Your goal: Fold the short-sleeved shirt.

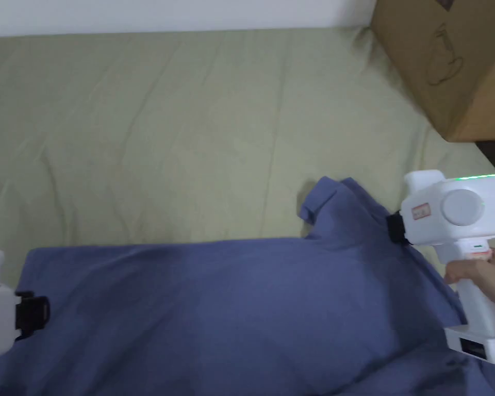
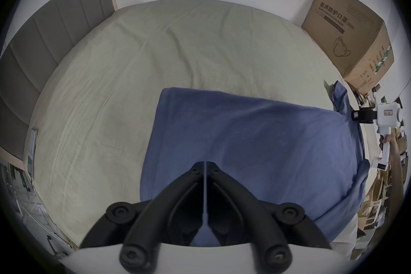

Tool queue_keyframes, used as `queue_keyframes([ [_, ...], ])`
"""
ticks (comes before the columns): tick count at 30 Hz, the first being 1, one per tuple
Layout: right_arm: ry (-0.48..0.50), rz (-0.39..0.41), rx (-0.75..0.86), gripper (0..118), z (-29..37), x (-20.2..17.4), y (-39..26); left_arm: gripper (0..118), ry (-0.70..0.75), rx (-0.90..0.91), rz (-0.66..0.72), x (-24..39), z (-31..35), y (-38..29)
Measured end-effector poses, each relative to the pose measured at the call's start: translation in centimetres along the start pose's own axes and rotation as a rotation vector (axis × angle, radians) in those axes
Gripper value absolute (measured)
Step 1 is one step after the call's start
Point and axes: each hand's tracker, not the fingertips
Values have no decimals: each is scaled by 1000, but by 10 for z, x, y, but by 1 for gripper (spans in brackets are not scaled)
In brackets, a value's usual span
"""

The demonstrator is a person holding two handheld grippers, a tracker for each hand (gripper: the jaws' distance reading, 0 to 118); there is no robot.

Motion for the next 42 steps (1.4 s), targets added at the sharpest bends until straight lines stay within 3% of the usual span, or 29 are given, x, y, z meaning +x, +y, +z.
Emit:
queue_keyframes([
  [1, 4, 6, 2, 3, 3, 1, 0, 15, 5, -7, -10, -2, -4, 6],
  [3, 16, -8, 14, 3, 8, 3, 0, 77, 20, -28, -11, -7, -14, 24],
  [4, 32, -21, 14, 3, 9, 6, 2, 100, 28, -37, -12, -10, -21, 32],
  [5, 35, -32, 20, 3, 11, 7, 2, 110, 29, -38, -7, -13, -26, 40],
  [13, 38, -11, 3, 3, 8, 9, 5, 110, 88, -47, -53, -13, -87, 99],
  [17, 45, -36, -2, 3, 4, 10, 6, 99, 88, -210, -94, 0, -124, 87],
  [18, 47, -37, -4, 3, 3, 9, 6, 96, 111, -130, -70, -2, -119, 84],
  [21, 42, -8, -7, 3, 6, 8, 5, 52, 91, -67, -103, 2, -102, 87],
  [23, 43, -7, -4, 3, 10, 8, 7, 37, 70, -84, -138, -2, -101, 90],
  [24, 44, -12, 1, 3, 13, 8, 7, 37, 70, -86, -133, -2, -100, 93],
  [26, 54, -39, 16, 3, 22, 9, 8, 11, 43, -102, -114, 1, -97, 98],
  [27, 58, -41, 23, 3, 28, 9, 8, 5, 21, -100, -97, 3, -87, 99],
  [36, 50, 25, 114, 3, 109, 15, -10, 5, 16, 8, -148, -1, -5, 89],
  [42, 53, 87, 168, 3, 186, 17, -78, 5, -5, 79, -170, -15, 66, 29],
])
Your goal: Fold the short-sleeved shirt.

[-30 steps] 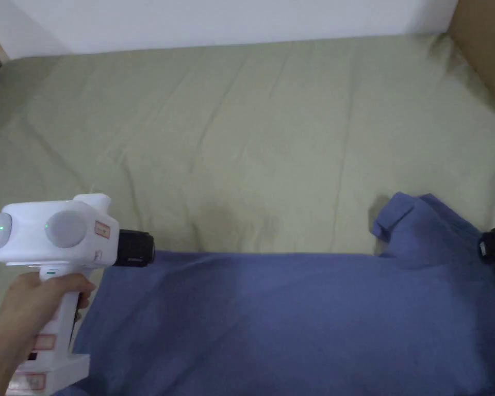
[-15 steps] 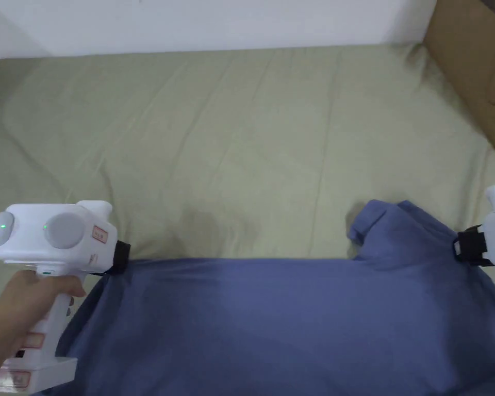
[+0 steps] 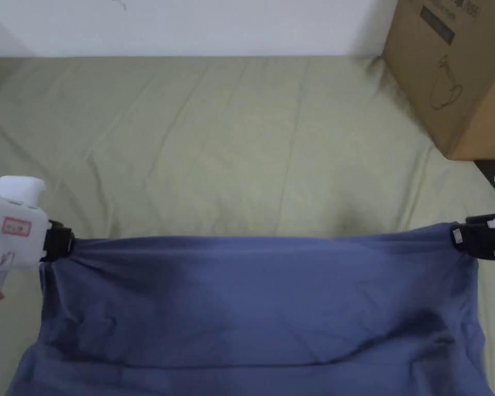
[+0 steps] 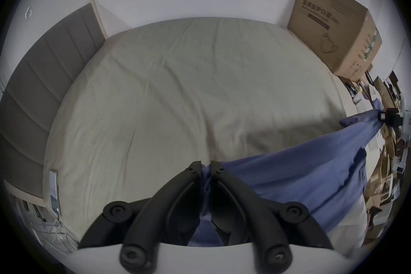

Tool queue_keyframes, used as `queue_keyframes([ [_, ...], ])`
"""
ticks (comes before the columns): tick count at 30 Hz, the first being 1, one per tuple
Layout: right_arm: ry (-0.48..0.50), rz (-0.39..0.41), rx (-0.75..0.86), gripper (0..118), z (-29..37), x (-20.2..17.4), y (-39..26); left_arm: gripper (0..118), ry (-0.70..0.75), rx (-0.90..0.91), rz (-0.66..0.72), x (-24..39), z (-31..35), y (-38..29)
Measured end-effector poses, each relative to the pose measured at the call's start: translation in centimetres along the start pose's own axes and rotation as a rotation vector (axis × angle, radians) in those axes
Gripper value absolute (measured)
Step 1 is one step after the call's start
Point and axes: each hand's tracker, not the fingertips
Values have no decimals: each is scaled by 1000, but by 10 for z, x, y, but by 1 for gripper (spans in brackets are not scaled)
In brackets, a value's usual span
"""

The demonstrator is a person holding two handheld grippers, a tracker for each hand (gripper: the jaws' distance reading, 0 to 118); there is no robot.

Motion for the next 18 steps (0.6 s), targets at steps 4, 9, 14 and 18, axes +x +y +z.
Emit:
queue_keyframes([
  [4, 17, -22, -33, 3, 34, -9, -62, 5, 1, -12, -2, 3, 37, -61],
  [9, 57, -130, -184, 3, 24, -14, -155, 5, -51, -102, 61, -7, 20, -146],
  [14, 56, -180, -256, 3, -5, -27, -213, 6, -27, -89, 125, -4, 7, -183],
  [18, 54, -297, -213, 22, -2, -24, -207, 32, -13, -93, 114, 5, 15, -179],
])
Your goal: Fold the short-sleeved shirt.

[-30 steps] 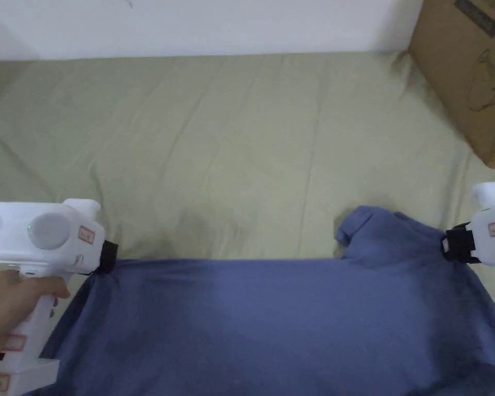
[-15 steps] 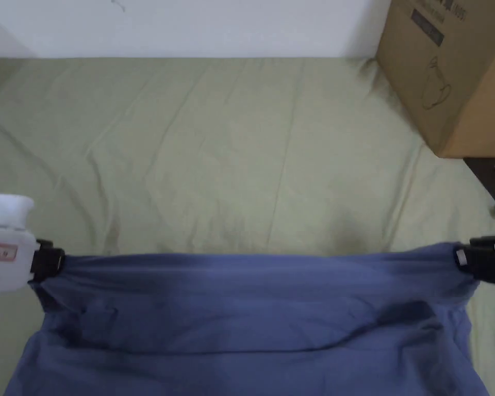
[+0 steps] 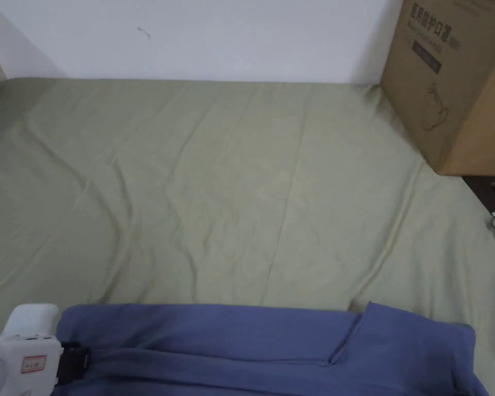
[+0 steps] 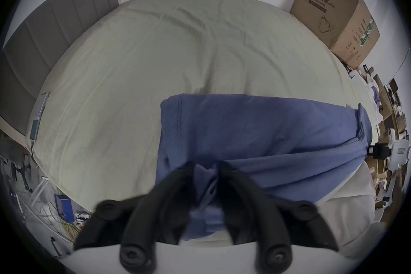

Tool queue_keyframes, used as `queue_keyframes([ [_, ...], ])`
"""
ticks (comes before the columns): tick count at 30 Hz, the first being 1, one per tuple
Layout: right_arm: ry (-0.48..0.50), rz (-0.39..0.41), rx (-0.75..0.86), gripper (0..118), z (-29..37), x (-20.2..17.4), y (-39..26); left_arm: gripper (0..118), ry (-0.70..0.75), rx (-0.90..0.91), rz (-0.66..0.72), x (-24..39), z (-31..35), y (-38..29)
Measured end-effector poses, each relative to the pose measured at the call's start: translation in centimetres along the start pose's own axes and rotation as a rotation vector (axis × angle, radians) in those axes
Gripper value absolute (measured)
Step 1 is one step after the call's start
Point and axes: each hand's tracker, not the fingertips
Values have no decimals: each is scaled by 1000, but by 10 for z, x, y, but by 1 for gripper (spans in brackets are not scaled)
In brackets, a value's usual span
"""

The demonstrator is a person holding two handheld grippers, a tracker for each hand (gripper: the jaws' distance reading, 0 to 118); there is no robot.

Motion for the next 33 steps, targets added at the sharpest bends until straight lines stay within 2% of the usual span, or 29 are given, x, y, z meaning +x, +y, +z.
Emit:
queue_keyframes([
  [1, 15, -29, 0, 45, 3, 3, 3, 54, 13, 4, 3, 0, 2, -1],
  [2, 19, -43, 12, 84, 6, 4, 5, 87, 25, 7, 8, 0, 5, -3],
  [3, -7, -44, 19, 101, 11, 1, 6, 104, 46, 10, 21, -4, 6, -1],
  [4, -33, -33, 34, 107, 18, -1, 8, 109, 48, 21, 37, -7, 11, -4],
  [8, -48, 32, 155, 95, 45, -21, 14, 109, -32, 64, 184, -22, 33, -12],
  [9, -40, 52, 196, 86, 51, -31, 15, 108, -20, 64, 209, -24, 38, -14],
  [10, -25, 77, 233, 70, 57, -42, 16, 102, 11, 93, 217, -24, 45, -18],
  [11, -15, 86, 264, 44, 61, -53, 17, 81, 34, 137, 191, -24, 52, -21],
  [12, -9, 92, 292, 27, 64, -65, 19, 59, 40, 178, 155, -21, 61, -22],
  [14, 10, 110, 325, 12, 67, -91, 22, 19, 46, 159, 142, -14, 69, -21],
  [15, 25, 123, 361, 3, 68, -105, 22, 11, 39, 169, 141, -10, 75, -24],
  [16, 50, 121, 428, 0, 70, -116, 22, 1, 22, 194, 136, -8, 79, -24],
  [20, 73, 132, 581, 0, 73, -164, 27, 0, -13, 247, 169, -8, 84, -24],
  [23, 128, 185, 571, 0, 70, -192, 33, 0, -33, 231, 188, -14, 78, -22],
  [26, 131, 223, 579, 0, 65, -207, 38, 0, -89, 201, 206, -28, 72, -20],
  [27, 133, 233, 586, 0, 64, -211, 37, 8, -129, 200, 222, -35, 65, -20],
  [28, 144, 255, 572, 0, 60, -214, 39, 30, -174, 178, 231, -43, 61, -18],
  [29, 145, 262, 559, 0, 58, -217, 39, 74, -201, 156, 251, -48, 56, -16],
  [30, 148, 268, 551, 0, 55, -219, 38, 99, -245, 122, 286, -55, 49, -14],
  [31, 151, 277, 538, 0, 53, -221, 38, 109, -293, 98, 314, -65, 43, -14],
  [33, 144, 289, 511, 0, 46, -225, 37, 109, -377, 123, 386, -81, 34, -10],
])
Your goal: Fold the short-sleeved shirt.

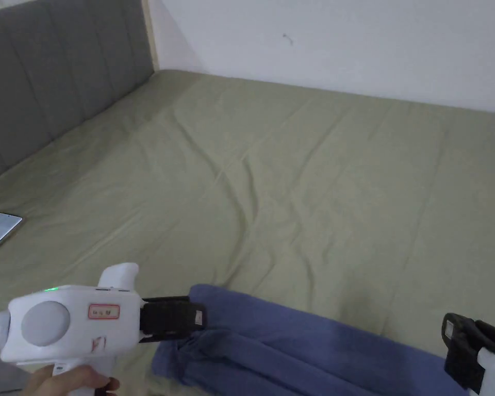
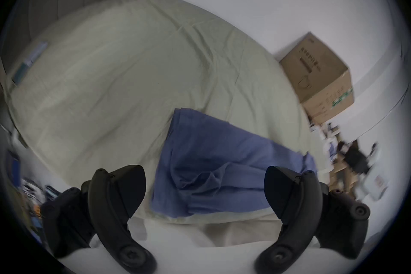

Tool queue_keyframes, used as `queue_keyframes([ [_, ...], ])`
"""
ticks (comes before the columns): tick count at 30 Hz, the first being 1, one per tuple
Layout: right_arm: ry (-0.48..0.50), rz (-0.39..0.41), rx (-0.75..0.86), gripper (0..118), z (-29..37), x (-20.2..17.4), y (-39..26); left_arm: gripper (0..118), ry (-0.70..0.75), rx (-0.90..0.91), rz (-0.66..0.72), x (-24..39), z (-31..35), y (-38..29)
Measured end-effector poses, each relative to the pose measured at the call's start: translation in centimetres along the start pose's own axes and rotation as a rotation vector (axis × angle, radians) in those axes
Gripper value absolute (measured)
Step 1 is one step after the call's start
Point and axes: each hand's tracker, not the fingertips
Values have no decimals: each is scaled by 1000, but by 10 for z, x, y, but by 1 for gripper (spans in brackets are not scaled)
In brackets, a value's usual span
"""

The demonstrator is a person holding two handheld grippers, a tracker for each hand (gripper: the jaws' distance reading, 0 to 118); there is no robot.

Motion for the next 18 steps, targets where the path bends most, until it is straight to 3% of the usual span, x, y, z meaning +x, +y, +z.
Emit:
queue_keyframes([
  [6, 15, -5, -70, 0, -13, -6, -5, 109, -101, -159, 143, -49, -40, 34],
  [7, 23, -2, -81, 0, -9, -26, -2, 109, -103, -175, 152, -56, -48, 38],
  [10, 17, 28, -101, 0, -12, -37, -3, 109, -121, -230, 183, -78, -70, 47],
  [18, 59, 31, -159, 0, -30, -47, -5, 108, -225, -277, 191, -67, -77, 49],
])
